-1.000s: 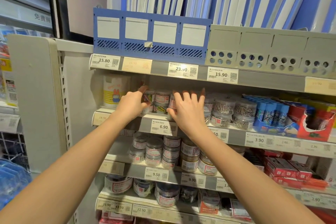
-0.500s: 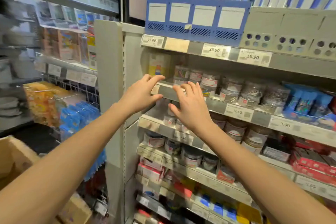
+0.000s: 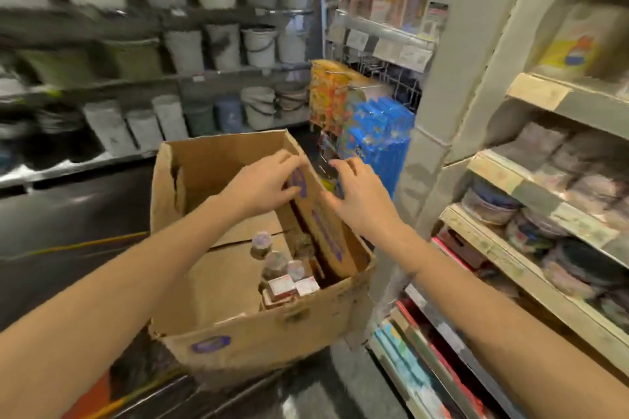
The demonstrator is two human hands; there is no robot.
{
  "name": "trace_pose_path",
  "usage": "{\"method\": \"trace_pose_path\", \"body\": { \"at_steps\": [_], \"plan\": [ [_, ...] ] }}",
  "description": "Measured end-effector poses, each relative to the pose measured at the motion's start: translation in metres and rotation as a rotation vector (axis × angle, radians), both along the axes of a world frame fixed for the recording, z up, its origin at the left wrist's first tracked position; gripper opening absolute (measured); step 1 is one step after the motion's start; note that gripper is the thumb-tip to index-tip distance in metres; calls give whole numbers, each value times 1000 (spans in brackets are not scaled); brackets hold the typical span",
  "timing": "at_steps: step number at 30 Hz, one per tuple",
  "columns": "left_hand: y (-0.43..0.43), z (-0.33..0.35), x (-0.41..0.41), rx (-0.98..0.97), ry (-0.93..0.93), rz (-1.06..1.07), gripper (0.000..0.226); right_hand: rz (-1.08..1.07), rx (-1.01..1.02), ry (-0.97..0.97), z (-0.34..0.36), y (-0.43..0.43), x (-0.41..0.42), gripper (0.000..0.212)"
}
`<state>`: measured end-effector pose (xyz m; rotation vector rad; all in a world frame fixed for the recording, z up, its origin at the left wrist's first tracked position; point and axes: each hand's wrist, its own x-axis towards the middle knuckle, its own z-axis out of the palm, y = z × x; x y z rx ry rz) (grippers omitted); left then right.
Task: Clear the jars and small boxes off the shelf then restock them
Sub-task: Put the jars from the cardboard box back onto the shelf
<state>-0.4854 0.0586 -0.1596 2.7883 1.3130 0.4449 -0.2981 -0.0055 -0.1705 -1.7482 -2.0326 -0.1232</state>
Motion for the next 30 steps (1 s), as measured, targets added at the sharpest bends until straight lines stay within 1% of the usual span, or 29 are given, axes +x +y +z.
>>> {"method": "trace_pose_path", "body": {
  "at_steps": [3,5,9,11,12,14,16,20,23,25,30],
  "plan": [
    [19,-27,-29,-68,55,55,47,79,-114,-7,-21,27,-30,46],
    [34,-48,-40,-131,80,84,48,94,-178,-56,-40,47,-42,43],
    [63,-93,-47,-230,181,97,54,88,-318,-309,-81,82,-51,41],
    [77,-117,-46,-259,244,57,57,88,-380,-387,-103,99,-51,41],
    [83,-132,-47,-307,256,37,58,88,-405,-416,-113,106,-50,39],
    [90,-161,-45,-474,256,1,60,87,-459,-438,-134,119,-50,33],
    [97,-186,-44,-572,276,-61,64,90,-521,-448,-154,133,-51,29],
    [104,-227,-41,-606,337,-133,67,106,-623,-529,-186,153,-54,32],
    [103,-249,-38,-676,360,-199,71,114,-686,-599,-208,166,-59,38],
    [102,-257,-38,-706,340,-220,71,120,-710,-664,-220,173,-62,38],
    [98,-267,-39,-674,270,-253,70,119,-753,-808,-235,184,-65,37]
  ]
}}
